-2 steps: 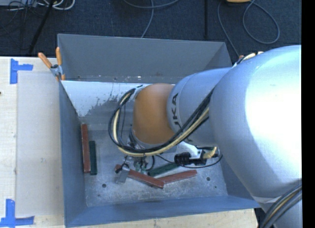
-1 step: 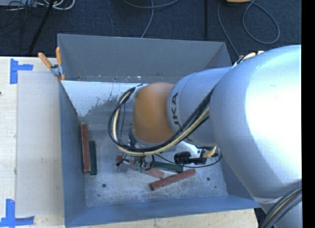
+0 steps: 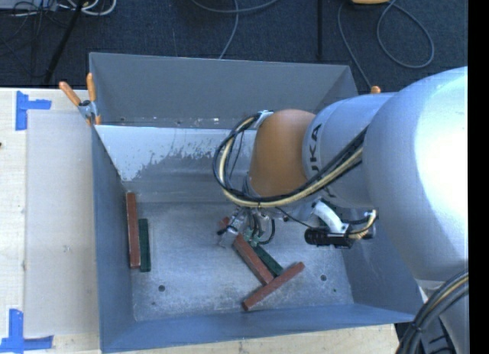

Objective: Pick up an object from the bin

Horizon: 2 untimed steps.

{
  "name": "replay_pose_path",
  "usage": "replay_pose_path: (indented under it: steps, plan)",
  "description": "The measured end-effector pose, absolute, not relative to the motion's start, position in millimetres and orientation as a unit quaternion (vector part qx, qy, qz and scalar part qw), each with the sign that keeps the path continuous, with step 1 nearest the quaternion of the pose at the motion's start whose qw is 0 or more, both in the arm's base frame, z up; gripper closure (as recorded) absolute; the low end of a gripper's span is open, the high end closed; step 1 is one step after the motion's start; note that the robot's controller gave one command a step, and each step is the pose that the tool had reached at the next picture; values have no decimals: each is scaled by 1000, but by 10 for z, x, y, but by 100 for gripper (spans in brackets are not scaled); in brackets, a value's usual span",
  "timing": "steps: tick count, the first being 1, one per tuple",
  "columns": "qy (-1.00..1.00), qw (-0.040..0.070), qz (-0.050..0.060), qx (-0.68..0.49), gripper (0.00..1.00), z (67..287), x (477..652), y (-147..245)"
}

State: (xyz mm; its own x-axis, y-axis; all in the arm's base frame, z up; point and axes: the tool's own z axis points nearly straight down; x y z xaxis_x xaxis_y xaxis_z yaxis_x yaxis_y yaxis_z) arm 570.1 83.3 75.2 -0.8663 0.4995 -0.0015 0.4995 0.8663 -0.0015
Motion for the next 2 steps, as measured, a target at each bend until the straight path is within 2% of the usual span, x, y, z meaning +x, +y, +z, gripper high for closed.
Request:
replay_pose_path:
  steps: [1, 2]
  plan:
    - [966, 0, 0, 258, 0, 751, 5695, 856]
    - [954, 0, 0, 300, 0, 916, 5736, 435]
